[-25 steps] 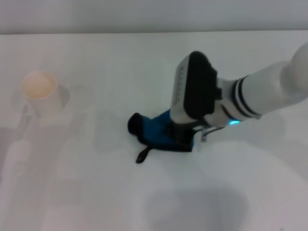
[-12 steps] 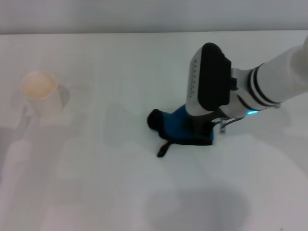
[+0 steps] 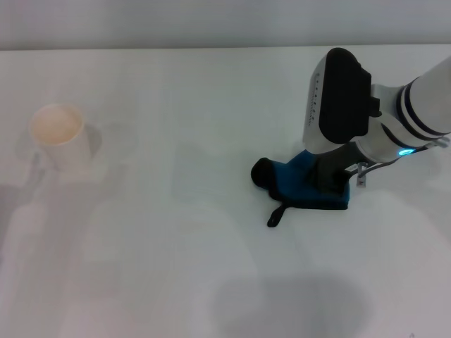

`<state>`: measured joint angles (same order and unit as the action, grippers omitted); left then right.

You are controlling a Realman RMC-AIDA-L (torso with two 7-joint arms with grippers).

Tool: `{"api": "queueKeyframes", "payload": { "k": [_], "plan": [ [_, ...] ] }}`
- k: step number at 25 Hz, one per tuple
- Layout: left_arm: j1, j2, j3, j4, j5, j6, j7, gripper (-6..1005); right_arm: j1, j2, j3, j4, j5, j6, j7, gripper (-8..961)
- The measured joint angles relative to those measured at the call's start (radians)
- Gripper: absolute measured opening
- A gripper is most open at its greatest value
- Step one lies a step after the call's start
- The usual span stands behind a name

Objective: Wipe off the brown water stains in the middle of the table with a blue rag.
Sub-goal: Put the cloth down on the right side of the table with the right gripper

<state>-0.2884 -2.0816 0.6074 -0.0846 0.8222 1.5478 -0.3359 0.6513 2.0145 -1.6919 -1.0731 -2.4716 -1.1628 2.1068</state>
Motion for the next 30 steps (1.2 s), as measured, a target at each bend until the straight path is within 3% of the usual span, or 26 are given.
{"api": "queueKeyframes", "payload": {
  "k": [28,30],
  "plan": [
    [0.000,-0.002,0.000,0.000,-0.002,0.025,-0.002,892,-0.002,0.012,-0.065,-0.011,0.000,0.043,0.063,74],
    [0.000,-0.001,0.000,0.000,-0.002,0.025,-0.002,892,-0.010,0.012,-0.069,-0.022,0.001,0.051,0.063,147]
  ]
}}
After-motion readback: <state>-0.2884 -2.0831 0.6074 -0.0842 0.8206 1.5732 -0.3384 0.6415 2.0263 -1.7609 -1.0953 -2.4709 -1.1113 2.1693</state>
